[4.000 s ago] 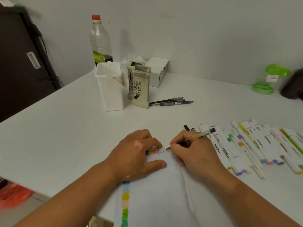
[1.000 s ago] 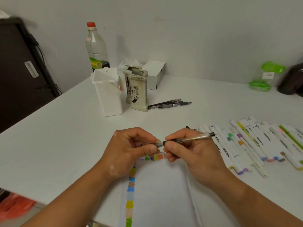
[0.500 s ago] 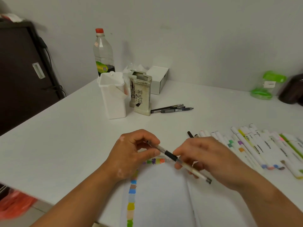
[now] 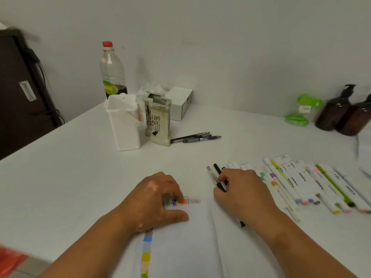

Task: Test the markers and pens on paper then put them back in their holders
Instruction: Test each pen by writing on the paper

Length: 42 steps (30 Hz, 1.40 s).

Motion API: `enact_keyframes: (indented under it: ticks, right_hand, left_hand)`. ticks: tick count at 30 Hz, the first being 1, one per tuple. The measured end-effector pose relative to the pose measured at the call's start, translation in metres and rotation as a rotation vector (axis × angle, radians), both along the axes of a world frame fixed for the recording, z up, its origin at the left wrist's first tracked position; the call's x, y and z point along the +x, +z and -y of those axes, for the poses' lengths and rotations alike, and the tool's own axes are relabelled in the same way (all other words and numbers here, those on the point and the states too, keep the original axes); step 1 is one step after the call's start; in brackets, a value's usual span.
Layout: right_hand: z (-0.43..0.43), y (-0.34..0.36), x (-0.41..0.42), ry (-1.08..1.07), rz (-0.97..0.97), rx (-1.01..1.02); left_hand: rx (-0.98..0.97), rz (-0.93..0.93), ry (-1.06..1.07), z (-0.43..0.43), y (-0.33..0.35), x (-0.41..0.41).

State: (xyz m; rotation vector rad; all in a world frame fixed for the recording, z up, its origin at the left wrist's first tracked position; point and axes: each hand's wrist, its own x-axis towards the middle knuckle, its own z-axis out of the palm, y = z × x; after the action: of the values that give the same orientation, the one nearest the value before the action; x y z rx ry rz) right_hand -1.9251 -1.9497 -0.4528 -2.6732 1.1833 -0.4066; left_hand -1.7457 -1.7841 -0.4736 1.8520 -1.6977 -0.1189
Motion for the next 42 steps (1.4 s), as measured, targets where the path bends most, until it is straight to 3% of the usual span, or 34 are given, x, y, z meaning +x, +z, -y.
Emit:
enact_keyframes:
  ticks: [7, 14, 23, 36, 39, 42]
  right_hand:
    - [0.004, -0.002, -0.004, -0.012, -0.032, -0.056]
    - [0.042, 0.025, 0.03, 0.065, 0.06, -0.078]
    - [0.119, 0.016, 0.102, 0.26, -0.227, -0.133]
    - [0.131, 0.006, 0.098, 0.313, -0.306, -0.247]
    - [0.122, 0.019, 0.086, 0.327, -0.212, -0.169]
    - [0.105, 0.041, 0.068, 0.313, 0.097, -0.031]
  left_hand:
    - [0.01, 0.12, 0.162, -0.007, -0.005, 0.017]
    - [0.075, 0.114, 0.214, -0.006, -0.009, 0.02]
    - [0.065, 0.103, 0.209, -0.004, -0.013, 0.026]
    - [0.076, 0.094, 0.211, -0.004, -0.015, 0.028]
    - [0.078, 0.083, 0.217, -0.004, -0.014, 0.027]
    - [0.087, 0.085, 0.22, -0.004, -0.013, 0.026]
